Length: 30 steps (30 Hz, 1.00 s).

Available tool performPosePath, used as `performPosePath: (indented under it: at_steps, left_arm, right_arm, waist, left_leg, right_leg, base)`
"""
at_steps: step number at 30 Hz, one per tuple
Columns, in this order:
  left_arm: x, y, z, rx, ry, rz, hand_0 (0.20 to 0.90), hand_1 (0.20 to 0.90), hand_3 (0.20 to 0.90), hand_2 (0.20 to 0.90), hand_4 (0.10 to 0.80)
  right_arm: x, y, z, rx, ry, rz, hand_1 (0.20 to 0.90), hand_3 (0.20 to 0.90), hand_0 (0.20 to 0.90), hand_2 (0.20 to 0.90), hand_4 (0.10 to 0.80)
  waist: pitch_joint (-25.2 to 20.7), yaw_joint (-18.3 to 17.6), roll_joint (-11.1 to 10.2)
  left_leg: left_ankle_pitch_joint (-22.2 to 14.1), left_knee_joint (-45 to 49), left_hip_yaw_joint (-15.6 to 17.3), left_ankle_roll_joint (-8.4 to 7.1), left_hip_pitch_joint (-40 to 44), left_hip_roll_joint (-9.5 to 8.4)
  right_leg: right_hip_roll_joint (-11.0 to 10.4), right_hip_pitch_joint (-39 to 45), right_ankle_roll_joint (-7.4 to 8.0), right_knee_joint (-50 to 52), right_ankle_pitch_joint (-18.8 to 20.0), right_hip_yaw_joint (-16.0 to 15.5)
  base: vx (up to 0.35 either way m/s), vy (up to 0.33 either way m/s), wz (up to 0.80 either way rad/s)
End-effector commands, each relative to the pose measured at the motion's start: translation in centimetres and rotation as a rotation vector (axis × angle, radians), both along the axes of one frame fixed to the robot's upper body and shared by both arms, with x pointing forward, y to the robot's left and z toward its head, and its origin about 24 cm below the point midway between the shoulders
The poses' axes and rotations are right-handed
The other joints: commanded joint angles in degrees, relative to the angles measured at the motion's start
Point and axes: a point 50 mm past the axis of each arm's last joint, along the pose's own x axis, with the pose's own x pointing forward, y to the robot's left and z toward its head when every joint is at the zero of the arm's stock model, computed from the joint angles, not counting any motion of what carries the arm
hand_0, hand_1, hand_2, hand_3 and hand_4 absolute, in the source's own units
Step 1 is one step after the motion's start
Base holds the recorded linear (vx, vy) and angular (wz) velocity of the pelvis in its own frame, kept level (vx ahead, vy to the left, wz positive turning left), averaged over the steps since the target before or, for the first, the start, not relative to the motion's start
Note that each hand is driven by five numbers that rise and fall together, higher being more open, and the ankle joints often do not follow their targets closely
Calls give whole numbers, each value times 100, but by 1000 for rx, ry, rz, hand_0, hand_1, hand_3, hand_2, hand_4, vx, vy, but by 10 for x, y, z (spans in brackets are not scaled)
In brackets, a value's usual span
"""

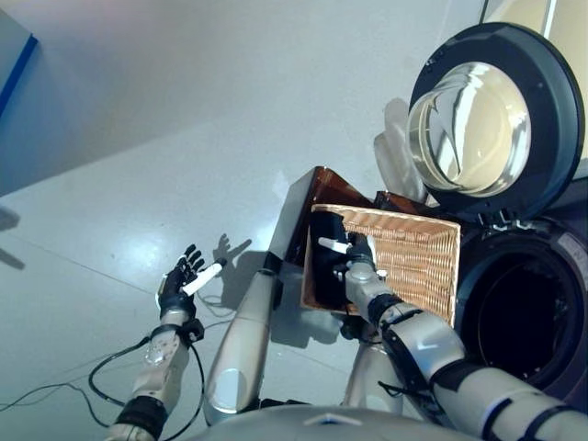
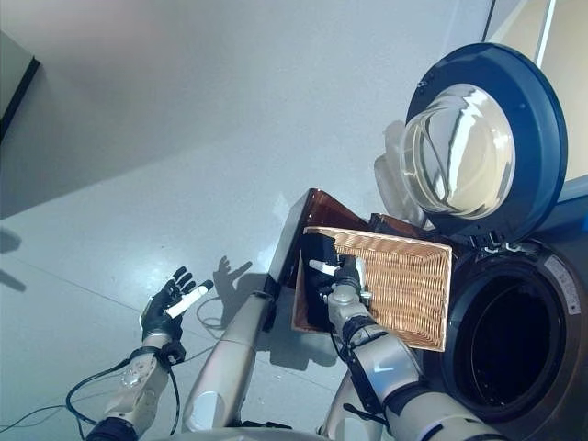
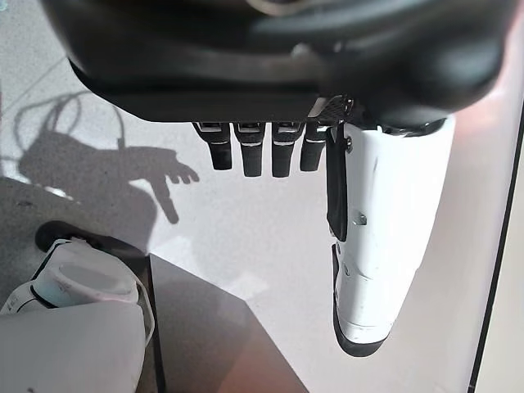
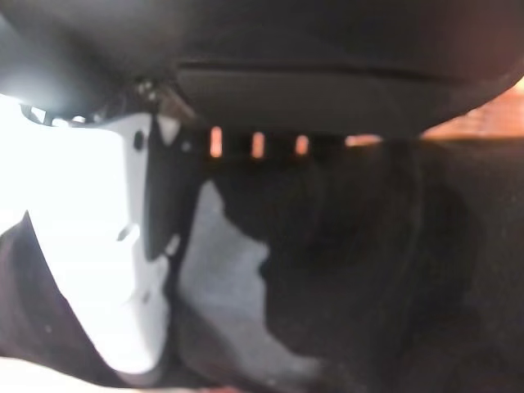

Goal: Pick up the clothes and place them into the washing machine

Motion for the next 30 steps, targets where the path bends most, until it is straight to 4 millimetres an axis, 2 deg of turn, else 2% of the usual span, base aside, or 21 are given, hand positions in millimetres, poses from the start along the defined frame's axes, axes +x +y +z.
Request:
performPosePath:
  at_steps: [1, 5, 10, 12, 14, 18, 23, 30]
  left_arm:
    - [7, 7, 15, 52, -93, -1, 900, 900, 900, 900, 800]
    - [7, 9, 16, 44, -103, 20, 900, 900, 900, 900, 800]
    - [5, 15, 18, 37, -122, 61, 900, 900, 900, 900, 800]
    - [4, 17, 16, 23, -119, 75, 900, 900, 900, 900, 800]
    - [3, 20, 14, 11, -118, 87, 900, 900, 900, 900, 800]
    - [1, 19, 13, -25, -130, 88, 900, 900, 900, 900, 800]
    - [1, 15, 10, -51, -130, 81, 900, 900, 900, 900, 800]
    - [-1, 8, 4, -87, -114, 84, 900, 900, 900, 900, 800]
  right_arm:
    - [15, 1, 19, 73, -108, -36, 200, 200, 200, 200, 300]
    - [16, -18, 22, 180, -176, -159, 200, 200, 200, 200, 300]
    - [8, -67, 26, 391, -334, -406, 200, 200, 200, 200, 300]
    - [-1, -89, 24, 482, -404, -516, 200, 200, 200, 200, 300]
    - [-8, -105, 24, 580, -482, -594, 200, 200, 200, 200, 300]
    - [-19, -132, 27, 670, -612, -704, 200, 200, 200, 200, 300]
    - [-29, -146, 32, 788, -770, -831, 200, 200, 200, 200, 300]
    - [-41, -154, 34, 952, -985, -1060, 200, 200, 200, 200, 300]
  waist:
    - [22, 126, 180]
    - [29, 41, 145]
    - [32, -121, 57]
    - [18, -200, 14]
    - [-6, -255, -4]
    - [-12, -348, -24]
    - [-9, -449, -9]
    - [-54, -564, 84]
  left_leg:
    - [-41, 61, 244, -67, -19, 17]
    - [-30, 23, 252, -69, 3, 34]
    - [-69, 26, 281, -78, 41, 69]
    - [-89, 42, 286, -87, 56, 89]
    - [-106, 50, 296, -97, 82, 106]
    - [-131, 78, 344, -105, 116, 134]
    - [-135, 51, 387, -115, 180, 145]
    - [-121, -24, 435, -138, 314, 143]
  right_leg:
    - [33, -260, -209, -233, 1003, 26]
    - [39, -279, -202, -236, 1017, 43]
    - [54, -252, -204, -263, 1003, 55]
    - [61, -242, -201, -262, 985, 64]
    - [62, -227, -205, -262, 971, 76]
    - [75, -201, -199, -290, 974, 113]
    - [103, -188, -194, -298, 966, 157]
    - [127, -115, -199, -341, 941, 221]
  base:
    - [-92, 24, -3]
    - [0, 0, 0]
    - [-1, 0, -1]
    - [1, -8, -3]
    - [3, -9, -5]
    - [-10, -1, -8]
    - [-13, -1, -11]
    - [-10, 10, -10]
